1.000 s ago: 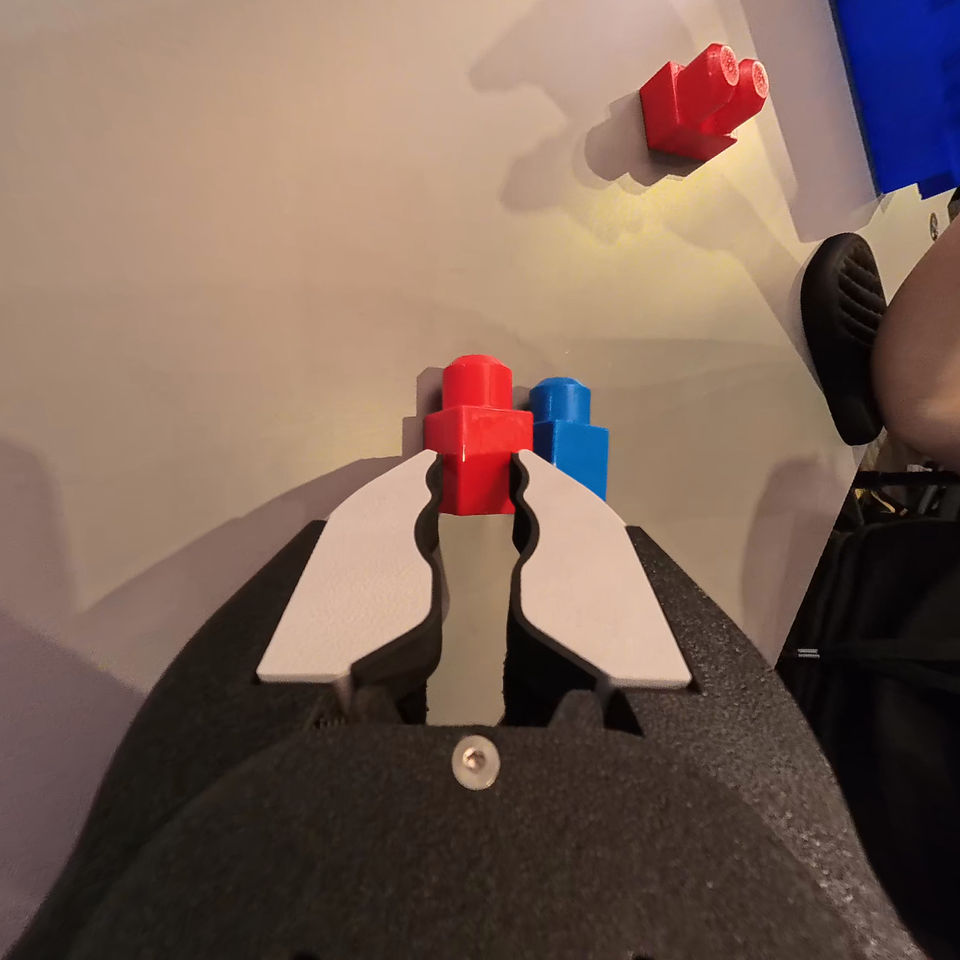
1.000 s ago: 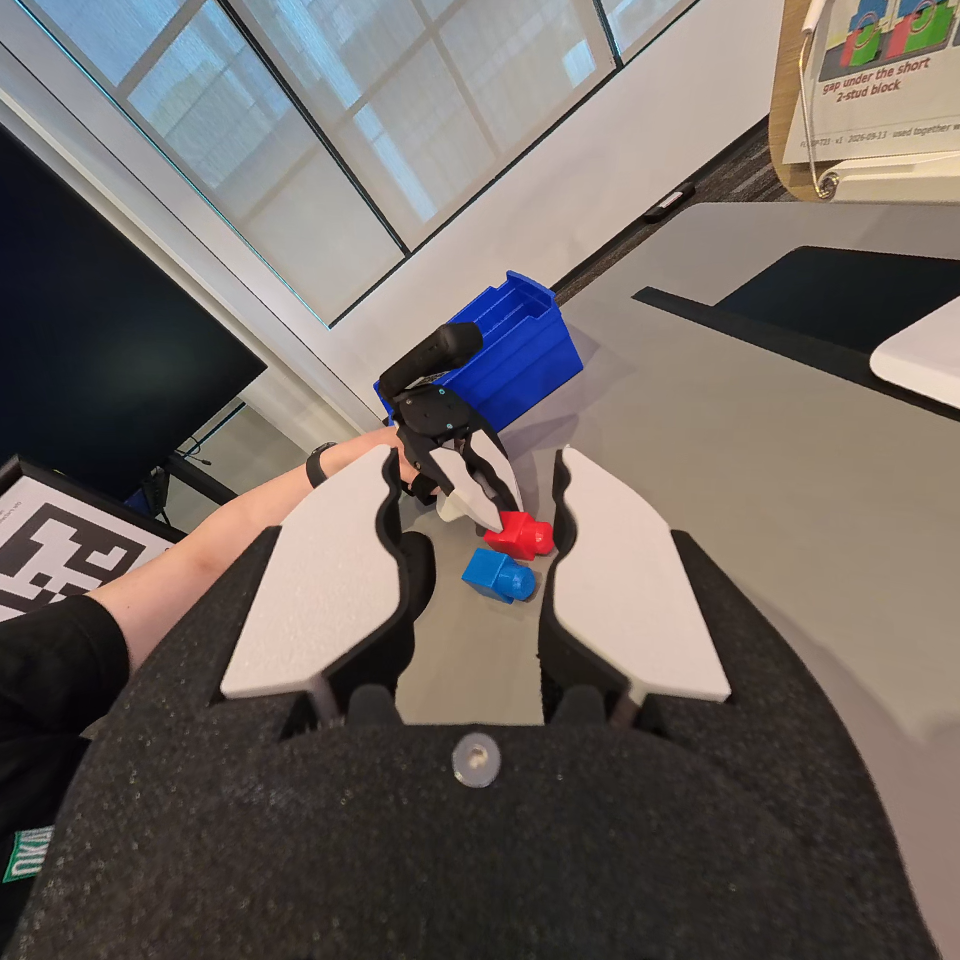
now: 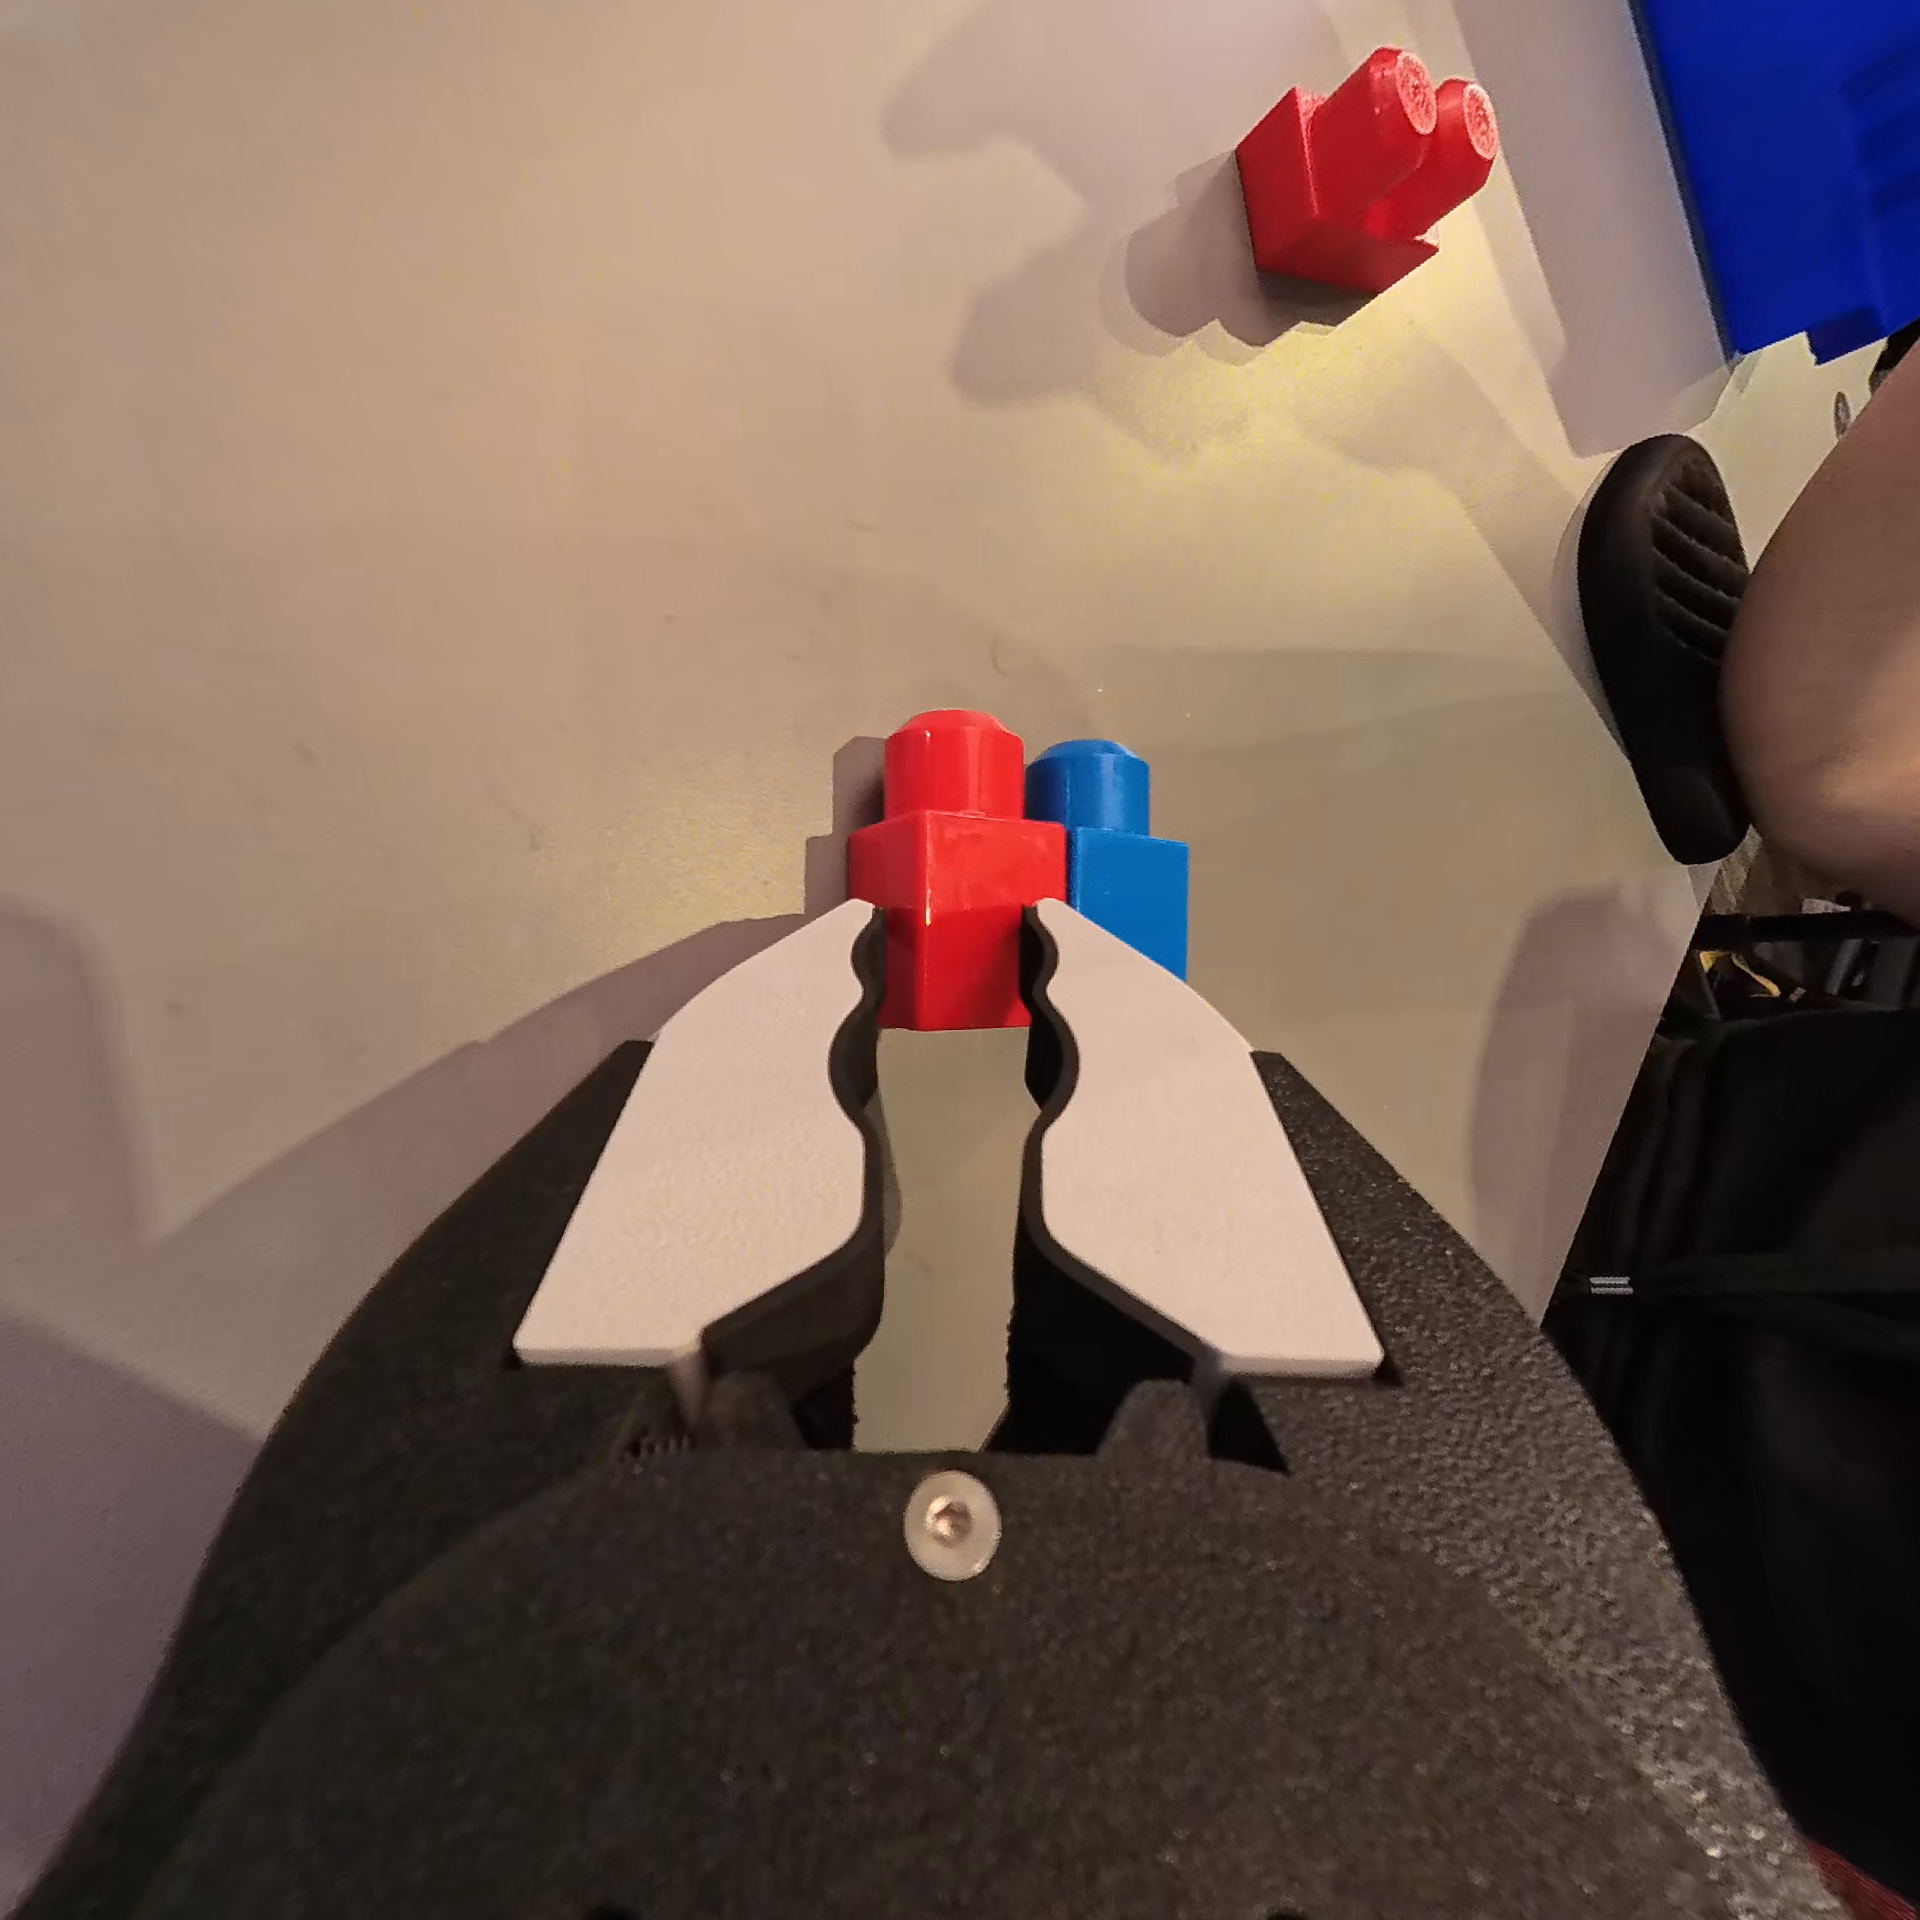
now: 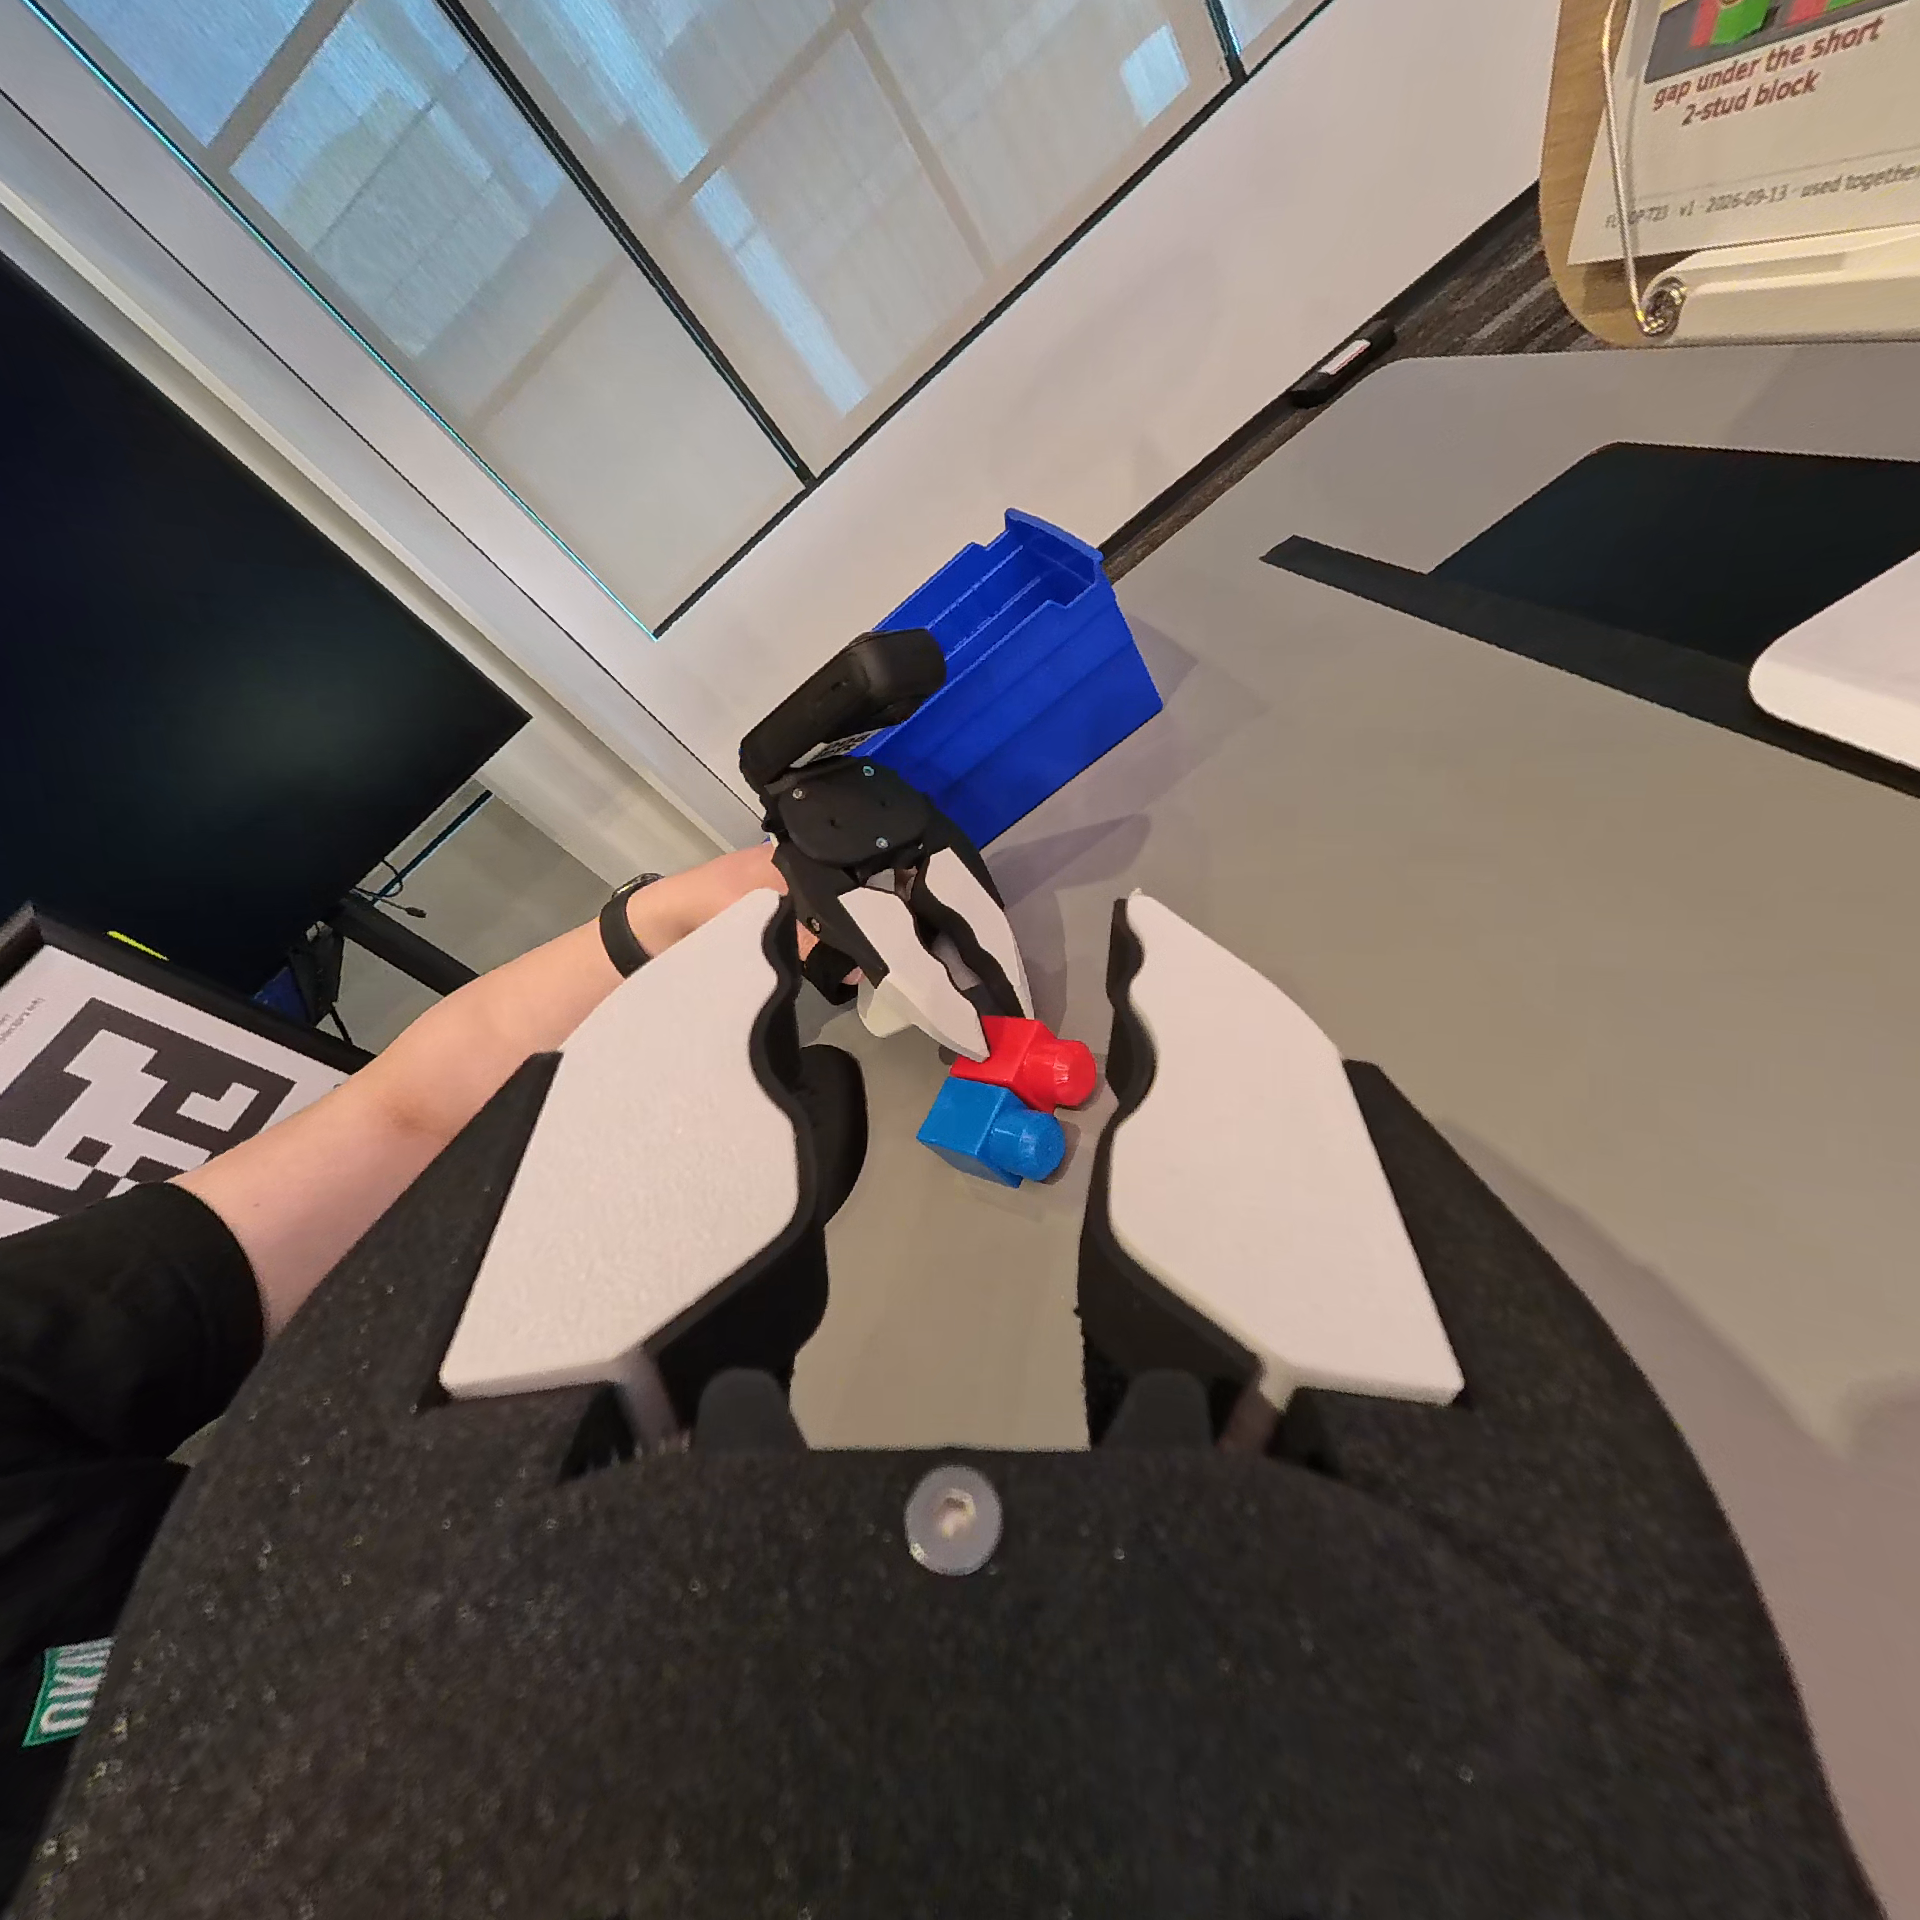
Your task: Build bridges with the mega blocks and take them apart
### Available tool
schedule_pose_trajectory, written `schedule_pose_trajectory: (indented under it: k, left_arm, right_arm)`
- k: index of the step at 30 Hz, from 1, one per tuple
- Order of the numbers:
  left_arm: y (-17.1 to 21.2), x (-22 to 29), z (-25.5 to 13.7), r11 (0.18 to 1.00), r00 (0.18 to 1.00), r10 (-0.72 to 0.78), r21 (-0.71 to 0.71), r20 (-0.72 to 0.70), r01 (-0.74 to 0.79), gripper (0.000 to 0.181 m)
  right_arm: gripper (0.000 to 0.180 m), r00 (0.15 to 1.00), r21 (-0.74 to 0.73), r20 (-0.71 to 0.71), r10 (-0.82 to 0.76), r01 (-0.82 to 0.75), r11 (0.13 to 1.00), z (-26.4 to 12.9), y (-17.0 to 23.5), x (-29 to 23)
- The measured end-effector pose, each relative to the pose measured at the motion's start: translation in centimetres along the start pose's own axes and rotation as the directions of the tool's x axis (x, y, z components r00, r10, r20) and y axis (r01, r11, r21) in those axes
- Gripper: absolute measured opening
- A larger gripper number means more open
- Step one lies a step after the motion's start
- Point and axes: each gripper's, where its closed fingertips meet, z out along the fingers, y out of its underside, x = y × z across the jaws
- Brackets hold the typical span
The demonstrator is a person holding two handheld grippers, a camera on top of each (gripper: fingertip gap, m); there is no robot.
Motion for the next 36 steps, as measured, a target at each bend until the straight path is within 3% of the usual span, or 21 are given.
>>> schedule_pose_trajectory:
  k: [28, 36]
  left_arm:
    - [0.0, 0.1, 0.1, 1.000, 1.000, -0.004, 0.009, -0.015, 0.004, 0.024]
    - [-2.5, 0.7, -3.3, 0.986, 0.999, -0.007, 0.168, -0.037, 0.013, 0.033]
  right_arm:
    - [0.057, 1.000, -0.018, -0.005, 0.017, -0.017, 1.000, 0.1, 0.5, 0.7]
    - [0.057, 1.000, -0.020, -0.009, 0.021, -0.022, 1.000, 0.1, 0.5, 0.9]
